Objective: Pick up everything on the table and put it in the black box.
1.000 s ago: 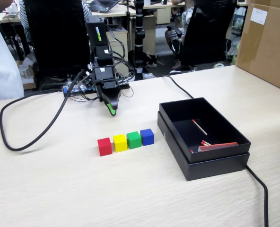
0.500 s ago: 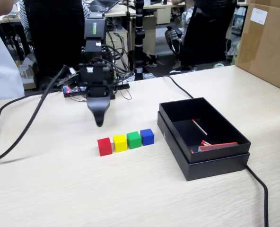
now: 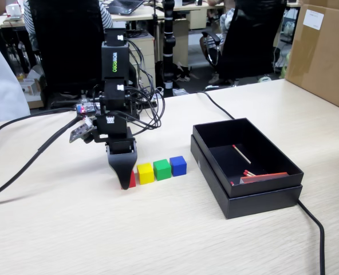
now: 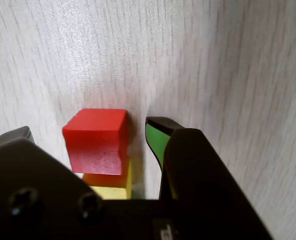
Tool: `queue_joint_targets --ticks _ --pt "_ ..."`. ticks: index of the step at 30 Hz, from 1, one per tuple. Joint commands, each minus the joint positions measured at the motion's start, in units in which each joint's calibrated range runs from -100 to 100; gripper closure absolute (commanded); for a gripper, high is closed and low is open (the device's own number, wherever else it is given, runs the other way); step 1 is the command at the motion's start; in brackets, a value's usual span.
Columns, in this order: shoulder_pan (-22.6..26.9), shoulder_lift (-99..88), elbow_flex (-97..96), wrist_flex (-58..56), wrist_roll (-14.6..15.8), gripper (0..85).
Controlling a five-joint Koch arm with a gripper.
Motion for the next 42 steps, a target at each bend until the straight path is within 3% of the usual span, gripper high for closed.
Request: queue_joint_targets --ticks 1,7,12,22,25,28,31,32,35,42 --pt "0.4 1.4 3.5 -0.1 -0.1 41.1" --pt "0.3 2.9 5.4 -0.1 -0.2 58.0" --pt "-0.2 2.9 7.0 -0.1 -0.3 82.5" --pt "-2.1 -20.7 1.9 -3.0 -1.2 83.0" --pt "1.3 -30.8 1.6 -4.5 -0.2 83.0" --pt "8.7 -36.5 4.1 -6.1 3.0 83.0" --pt "14.2 -34.7 9.5 -6.2 5.6 82.9" --pt "18.3 -27.8 17.5 -6.1 7.9 82.9" --pt "21.3 -16.9 27.8 -9.0 10.4 82.9" --pt "24.2 1.9 38.5 -10.6 12.7 82.7"
